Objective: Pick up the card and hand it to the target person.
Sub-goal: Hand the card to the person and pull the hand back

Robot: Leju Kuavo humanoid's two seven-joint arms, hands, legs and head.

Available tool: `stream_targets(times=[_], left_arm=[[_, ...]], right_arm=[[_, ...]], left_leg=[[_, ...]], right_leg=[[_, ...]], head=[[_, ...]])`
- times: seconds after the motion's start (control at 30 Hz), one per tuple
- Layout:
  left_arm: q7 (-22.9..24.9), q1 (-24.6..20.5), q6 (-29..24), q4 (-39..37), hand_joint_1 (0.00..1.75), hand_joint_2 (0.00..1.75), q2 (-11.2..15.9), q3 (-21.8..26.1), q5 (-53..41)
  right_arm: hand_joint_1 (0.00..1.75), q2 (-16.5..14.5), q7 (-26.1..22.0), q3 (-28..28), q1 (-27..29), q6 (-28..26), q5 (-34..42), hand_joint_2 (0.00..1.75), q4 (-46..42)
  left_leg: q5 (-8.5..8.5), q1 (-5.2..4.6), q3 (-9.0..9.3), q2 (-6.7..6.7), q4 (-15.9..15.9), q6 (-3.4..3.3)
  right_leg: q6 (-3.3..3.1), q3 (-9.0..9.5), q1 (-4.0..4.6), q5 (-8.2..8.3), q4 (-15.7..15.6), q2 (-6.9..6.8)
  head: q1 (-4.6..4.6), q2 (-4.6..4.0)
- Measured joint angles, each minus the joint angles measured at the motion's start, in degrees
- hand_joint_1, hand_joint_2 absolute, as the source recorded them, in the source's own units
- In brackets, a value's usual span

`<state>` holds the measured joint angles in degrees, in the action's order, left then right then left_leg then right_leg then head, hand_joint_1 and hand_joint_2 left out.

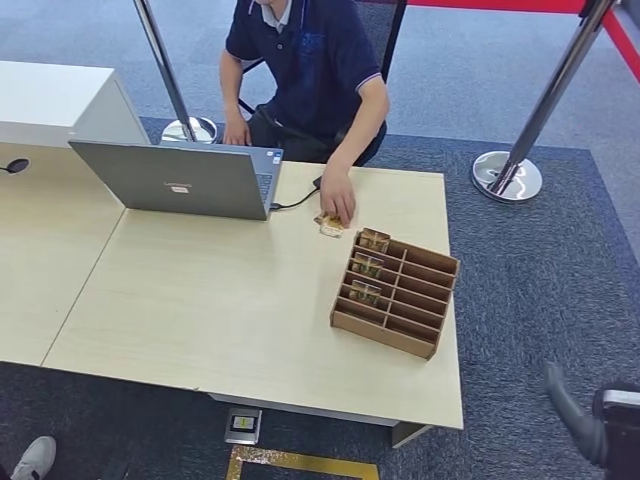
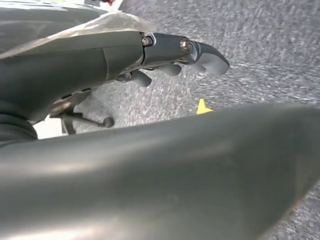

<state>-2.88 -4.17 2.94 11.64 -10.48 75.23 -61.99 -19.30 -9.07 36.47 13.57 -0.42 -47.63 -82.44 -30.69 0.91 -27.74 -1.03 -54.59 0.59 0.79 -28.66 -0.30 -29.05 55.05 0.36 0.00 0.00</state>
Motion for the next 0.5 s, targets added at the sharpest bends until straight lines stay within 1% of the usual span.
stream_targets(times=[0.07,0.13,0.2,0.27,0.3,0.37,0.43,0.5], left_arm=[[-0.2,0.1,-0.2,0.1,0.0,0.0,-0.2,0.2,0.2],[-0.5,0.0,-0.5,0.1,0.0,0.0,-0.5,0.6,0.5],[-0.8,-0.1,-0.7,0.0,0.0,0.0,-0.7,0.8,0.7],[-0.8,-0.1,-0.7,-0.1,0.0,0.0,-0.8,0.7,0.5],[-0.7,-0.1,-0.6,-0.2,0.0,0.0,-0.7,0.4,0.2],[-0.4,-0.1,-0.2,-0.3,0.0,0.0,-0.6,-0.4,-0.6],[0.0,-0.3,0.2,-0.5,0.0,0.0,-0.3,-1.2,-1.5],[0.0,-0.4,0.5,-0.5,0.0,0.0,-0.1,-1.6,-1.9]], right_arm=[[0.0,1.7,1.4,5.3,-4.7,-1.8,-4.4,0.0,13.5],[0.0,5.4,2.9,10.4,-9.7,-4.7,-6.7,0.0,30.8],[0.0,9.8,3.4,13.7,-13.9,-9.5,-9.1,0.0,47.7],[0.0,12.9,6.1,14.7,-16.0,-13.5,-11.3,0.0,58.7],[0.0,14.0,8.9,15.1,-16.6,-14.2,-12.2,0.0,62.7],[0.0,15.0,13.6,15.4,-17.1,-14.3,-13.3,0.0,67.6],[0.0,15.1,19.7,14.1,-17.3,-11.1,-15.4,0.0,70.1],[0.0,14.5,24.5,12.0,-17.5,-7.9,-18.1,0.0,70.9]], left_leg=[[-0.01,0.03,0.08,0.05,0.0,0.0],[-0.02,0.09,0.17,0.04,0.0,0.01],[0.03,0.09,0.27,0.01,0.1,-0.01],[0.04,0.09,0.32,0.01,0.1,-0.02],[0.0,0.07,0.3,0.01,0.1,-0.01],[-0.06,0.04,0.25,0.02,0.0,0.02],[-0.1,0.02,0.21,0.04,-0.1,0.04],[-0.11,0.0,0.17,0.09,-0.1,0.05]], right_leg=[[0.0,0.09,0.03,0.02,0.0,0.06],[0.0,0.22,0.09,0.03,-0.1,0.07],[0.02,0.34,0.09,0.09,-0.3,0.01],[0.01,0.4,0.09,0.09,-0.3,-0.01],[0.0,0.36,0.07,0.04,-0.2,0.0],[-0.02,0.27,0.05,-0.03,-0.1,0.02],[-0.03,0.18,0.03,-0.09,0.0,0.05],[-0.05,0.09,0.0,-0.1,0.1,0.1]], head=[[0.0,0.0],[0.0,0.0],[0.0,0.0],[0.0,0.0],[0.0,0.0],[0.0,0.0],[0.0,0.0],[0.0,0.0]])
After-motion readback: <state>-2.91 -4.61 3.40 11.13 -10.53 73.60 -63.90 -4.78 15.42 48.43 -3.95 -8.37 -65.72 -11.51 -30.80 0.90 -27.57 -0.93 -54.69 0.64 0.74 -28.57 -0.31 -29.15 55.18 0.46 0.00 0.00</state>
